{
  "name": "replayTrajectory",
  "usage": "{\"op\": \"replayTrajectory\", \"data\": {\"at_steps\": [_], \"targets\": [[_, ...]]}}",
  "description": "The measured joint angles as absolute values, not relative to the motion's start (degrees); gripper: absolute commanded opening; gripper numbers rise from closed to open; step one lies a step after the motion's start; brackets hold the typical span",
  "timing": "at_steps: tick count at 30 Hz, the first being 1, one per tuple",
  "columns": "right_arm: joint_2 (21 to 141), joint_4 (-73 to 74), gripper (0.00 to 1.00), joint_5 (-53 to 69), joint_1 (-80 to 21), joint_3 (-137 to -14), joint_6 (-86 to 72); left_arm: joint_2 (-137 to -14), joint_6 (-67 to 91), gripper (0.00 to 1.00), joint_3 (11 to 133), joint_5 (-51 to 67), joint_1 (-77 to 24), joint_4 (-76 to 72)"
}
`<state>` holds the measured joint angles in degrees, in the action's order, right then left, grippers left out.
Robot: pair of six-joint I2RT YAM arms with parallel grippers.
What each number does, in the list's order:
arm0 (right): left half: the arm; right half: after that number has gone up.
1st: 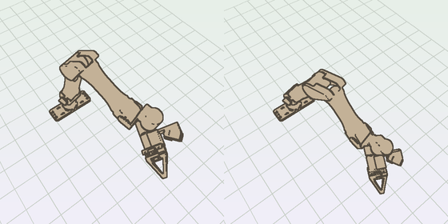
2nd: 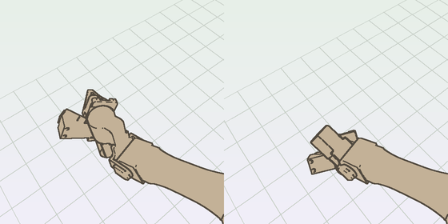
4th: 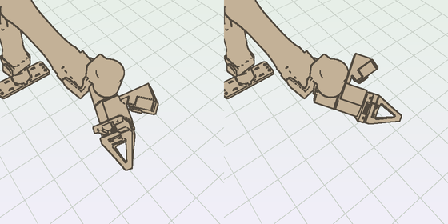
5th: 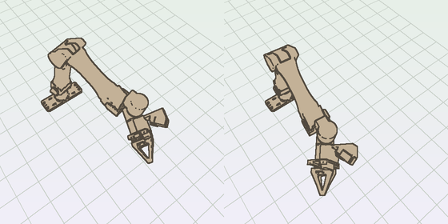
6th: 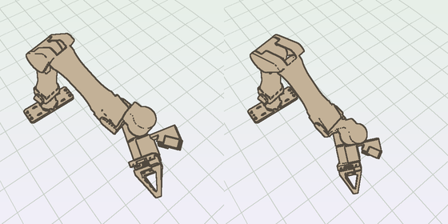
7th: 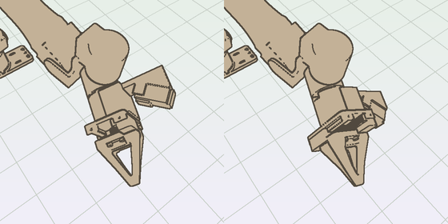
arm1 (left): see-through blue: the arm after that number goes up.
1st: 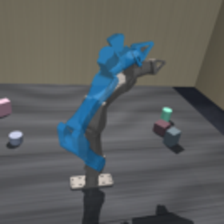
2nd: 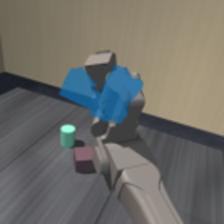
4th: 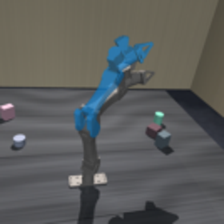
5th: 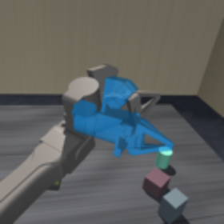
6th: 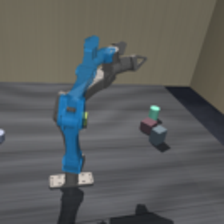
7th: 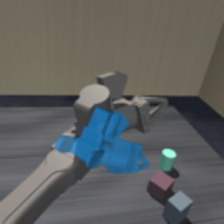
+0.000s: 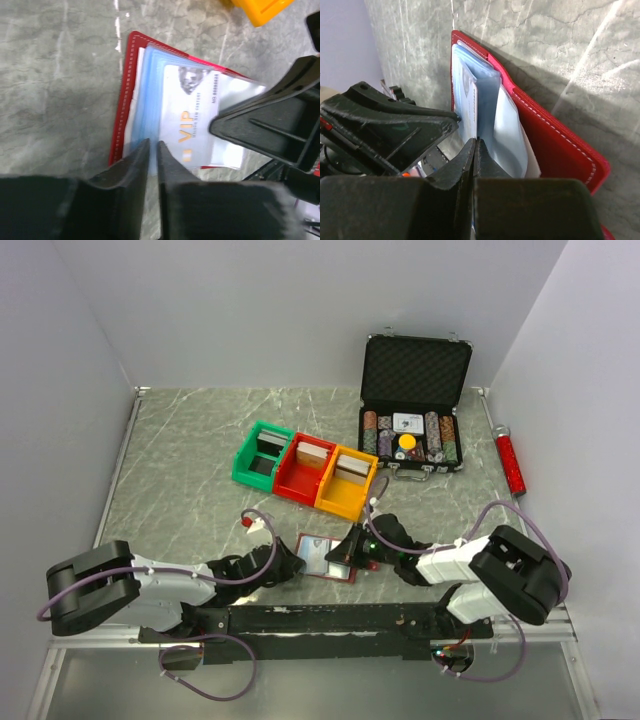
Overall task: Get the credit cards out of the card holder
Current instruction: Remove the credit card from the card holder.
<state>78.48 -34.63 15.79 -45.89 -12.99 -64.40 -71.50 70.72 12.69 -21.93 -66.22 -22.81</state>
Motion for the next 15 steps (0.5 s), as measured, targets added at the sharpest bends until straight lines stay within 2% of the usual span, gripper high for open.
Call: {"op": "replayTrajectory", "data": {"at_steps": [3, 9, 15], "targets": [[77.5, -33.9, 0.00, 15.6, -45.9, -12.8, -64.1, -71.5, 71.0, 0.06, 12.4, -22.0, -66.2, -22.6], [76.0, -32.6, 0.00, 15.2, -45.9, -12.5, -63.5, -71.3, 71.2, 0.01, 12.2, -22.0, -66.2, -22.6], [73.9, -31.7, 0.00, 14.6, -45.9, -10.8, -63.5, -70.2, 71.7, 0.01, 11.4, -21.9, -66.3, -22.6]]}}
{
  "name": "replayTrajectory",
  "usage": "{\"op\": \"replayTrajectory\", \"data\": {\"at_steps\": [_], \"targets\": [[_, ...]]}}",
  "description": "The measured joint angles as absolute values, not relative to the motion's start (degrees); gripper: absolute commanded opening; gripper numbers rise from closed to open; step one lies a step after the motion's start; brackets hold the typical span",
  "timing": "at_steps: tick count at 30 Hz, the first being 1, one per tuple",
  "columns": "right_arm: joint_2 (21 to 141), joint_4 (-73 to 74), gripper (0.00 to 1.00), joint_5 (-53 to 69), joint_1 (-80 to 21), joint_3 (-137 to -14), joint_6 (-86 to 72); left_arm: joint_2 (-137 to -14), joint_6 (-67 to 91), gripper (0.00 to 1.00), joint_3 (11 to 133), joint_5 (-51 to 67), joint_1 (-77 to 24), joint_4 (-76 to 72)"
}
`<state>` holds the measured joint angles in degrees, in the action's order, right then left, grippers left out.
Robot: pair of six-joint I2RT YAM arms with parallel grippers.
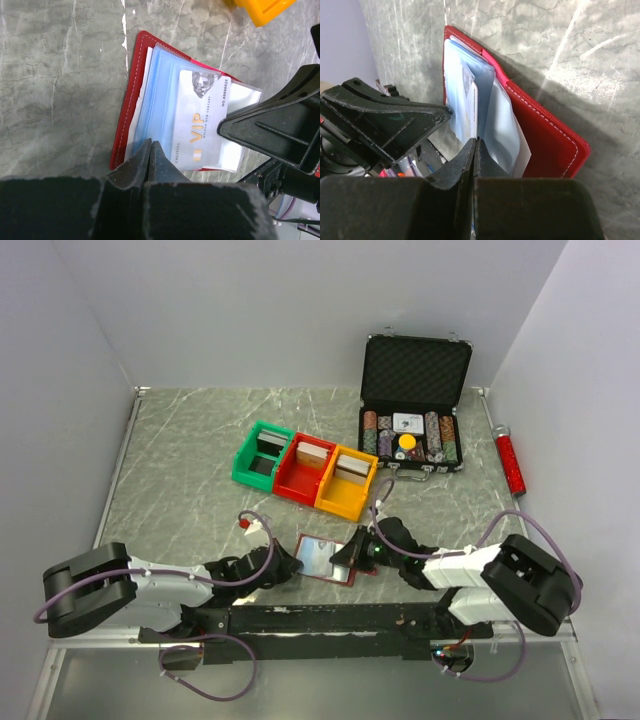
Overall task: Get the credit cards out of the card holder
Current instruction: Remove the credit card from the card holder.
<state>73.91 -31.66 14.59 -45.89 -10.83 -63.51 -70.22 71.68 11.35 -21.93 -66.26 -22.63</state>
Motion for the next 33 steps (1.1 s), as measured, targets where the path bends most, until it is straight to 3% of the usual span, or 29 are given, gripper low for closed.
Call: {"op": "replayTrajectory", "data": {"at_steps": [12, 15, 19, 21, 25, 33], "targets": [[64.8, -24.8, 0.00, 13.1, -45.9, -10.2, -61.5, -69.3, 71.9, 0.03, 11.2, -22.0, -66.3, -22.0], [60.7, -21.2, 0.00, 12.4, -45.9, -10.0, -60.4, -69.0, 72.0, 0.15, 11.1, -22.0, -66.3, -21.6], [55.7, -17.2, 0.00, 11.5, -45.9, -10.0, -58.7, -68.4, 72.2, 0.43, 11.0, -22.1, -66.3, -21.1], [53.9, -15.4, 0.00, 11.3, -45.9, -10.0, -57.8, -67.6, 72.6, 0.49, 11.1, -22.1, -66.5, -21.1], [51.0, -11.3, 0.00, 10.5, -45.9, -10.2, -55.9, -65.2, 72.1, 0.55, 11.4, -22.2, -66.5, -19.0], [44.4, -0.9, 0.00, 9.5, -45.9, -13.7, -51.3, -57.7, 70.2, 0.58, 12.5, -23.8, -66.5, -7.6]]}}
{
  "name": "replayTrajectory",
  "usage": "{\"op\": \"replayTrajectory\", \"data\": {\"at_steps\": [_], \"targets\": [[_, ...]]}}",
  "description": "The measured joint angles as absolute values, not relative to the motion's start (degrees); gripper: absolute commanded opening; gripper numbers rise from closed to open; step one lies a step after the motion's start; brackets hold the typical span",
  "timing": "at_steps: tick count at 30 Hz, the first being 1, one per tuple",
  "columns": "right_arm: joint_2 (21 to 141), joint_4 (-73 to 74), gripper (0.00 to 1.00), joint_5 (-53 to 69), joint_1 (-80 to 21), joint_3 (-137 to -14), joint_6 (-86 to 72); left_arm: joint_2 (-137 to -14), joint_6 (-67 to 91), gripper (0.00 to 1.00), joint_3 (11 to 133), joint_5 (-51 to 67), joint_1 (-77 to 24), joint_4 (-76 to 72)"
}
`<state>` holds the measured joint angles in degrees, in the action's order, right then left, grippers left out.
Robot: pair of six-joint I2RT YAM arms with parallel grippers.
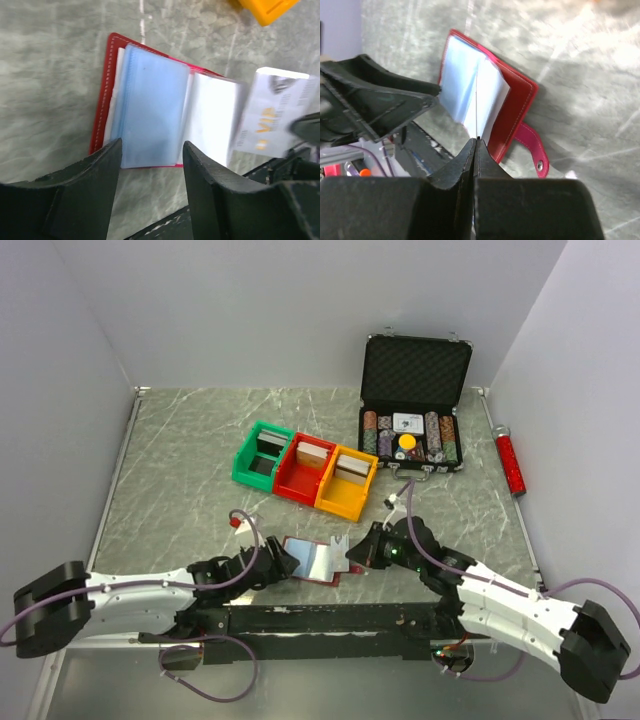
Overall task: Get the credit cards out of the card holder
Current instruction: Remove the credit card from the card holder, then place the credit card in the storage box.
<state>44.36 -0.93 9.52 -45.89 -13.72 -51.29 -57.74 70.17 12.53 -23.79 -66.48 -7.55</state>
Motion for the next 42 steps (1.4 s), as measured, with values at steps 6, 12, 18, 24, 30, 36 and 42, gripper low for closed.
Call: {"op": "replayTrajectory", "data": {"at_steps": [6, 12, 18, 24, 30, 36, 42], "targets": [[43.6, 6.0, 0.00, 10.8, -45.9, -21.5, -46.2, -50.8, 67.9, 0.66, 14.0, -25.8, -66.5, 1.1], [47.6, 15.6, 0.00, 14.5, -45.7, -33.1, -37.8, -41.5, 65.1, 0.77, 15.3, -27.4, -66.5, 2.9], [55.5, 31.1, 0.00, 13.3, -45.5, -53.3, -24.3, -33.1, 61.1, 0.77, 15.5, -27.6, -66.5, 2.4], [68.8, 41.3, 0.00, 7.8, -45.1, -71.5, -9.3, -28.7, 57.9, 0.82, 18.1, -29.9, -66.5, 6.1], [72.0, 43.5, 0.00, 8.5, -43.8, -71.8, -0.2, -25.2, 55.1, 0.84, 21.9, -33.1, -66.5, 8.9], [67.9, 43.4, 0.00, 12.7, -43.6, -70.2, 6.0, -22.0, 54.7, 0.82, 20.4, -34.7, -66.5, 7.9], [73.0, 48.1, 0.06, 12.0, -43.6, -75.1, 12.0, -20.0, 54.7, 0.82, 16.5, -35.5, -66.5, 6.2]]}}
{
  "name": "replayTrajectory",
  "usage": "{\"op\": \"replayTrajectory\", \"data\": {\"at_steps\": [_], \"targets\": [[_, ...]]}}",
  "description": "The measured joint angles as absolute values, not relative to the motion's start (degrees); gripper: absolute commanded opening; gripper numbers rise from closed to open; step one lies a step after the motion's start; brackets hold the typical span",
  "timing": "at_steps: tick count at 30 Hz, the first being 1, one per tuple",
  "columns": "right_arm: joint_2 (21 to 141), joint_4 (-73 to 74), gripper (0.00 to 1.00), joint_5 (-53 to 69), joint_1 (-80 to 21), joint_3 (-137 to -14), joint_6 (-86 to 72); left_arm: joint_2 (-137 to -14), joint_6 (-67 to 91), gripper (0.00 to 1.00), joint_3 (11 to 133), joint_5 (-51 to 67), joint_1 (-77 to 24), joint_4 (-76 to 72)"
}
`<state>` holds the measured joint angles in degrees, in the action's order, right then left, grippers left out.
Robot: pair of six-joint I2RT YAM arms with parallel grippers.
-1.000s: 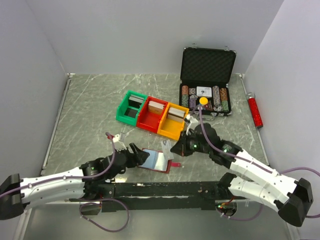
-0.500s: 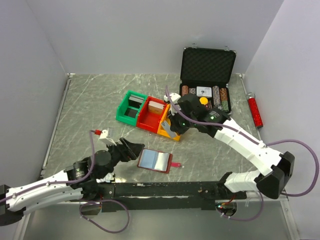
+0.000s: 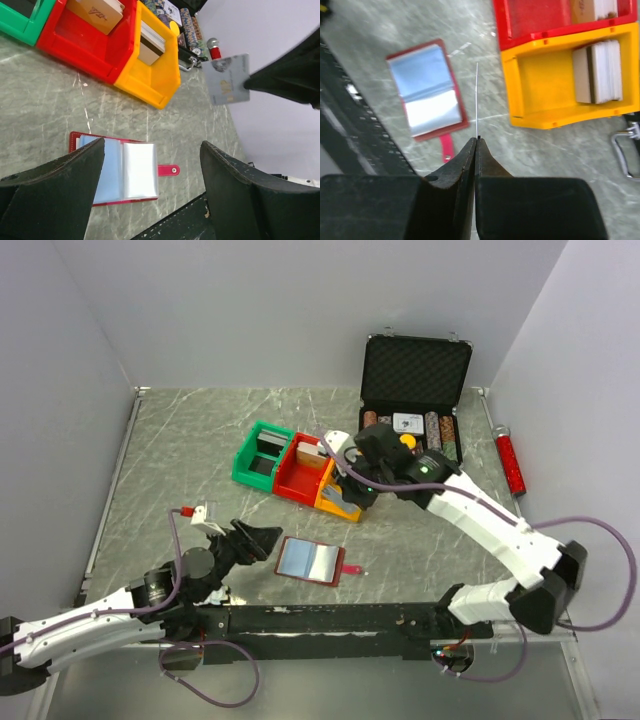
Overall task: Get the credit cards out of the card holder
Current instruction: Place the credit card in the storage box.
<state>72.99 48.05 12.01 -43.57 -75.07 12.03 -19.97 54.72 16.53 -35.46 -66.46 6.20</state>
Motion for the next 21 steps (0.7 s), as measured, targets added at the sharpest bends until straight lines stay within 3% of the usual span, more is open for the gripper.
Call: {"op": "replayTrajectory", "data": {"at_steps": [3, 21], "targets": [[77.2, 48.7, 0.00, 9.8, -43.1, -77.3, 14.5, -20.1, 54.5, 0.82, 16.2, -35.5, -66.5, 5.5], [91.9, 45.3, 0.00, 12.1, -35.7, -84.4, 28.8, -18.1, 51.7, 0.82, 16.2, -35.9, -66.5, 5.6]]}}
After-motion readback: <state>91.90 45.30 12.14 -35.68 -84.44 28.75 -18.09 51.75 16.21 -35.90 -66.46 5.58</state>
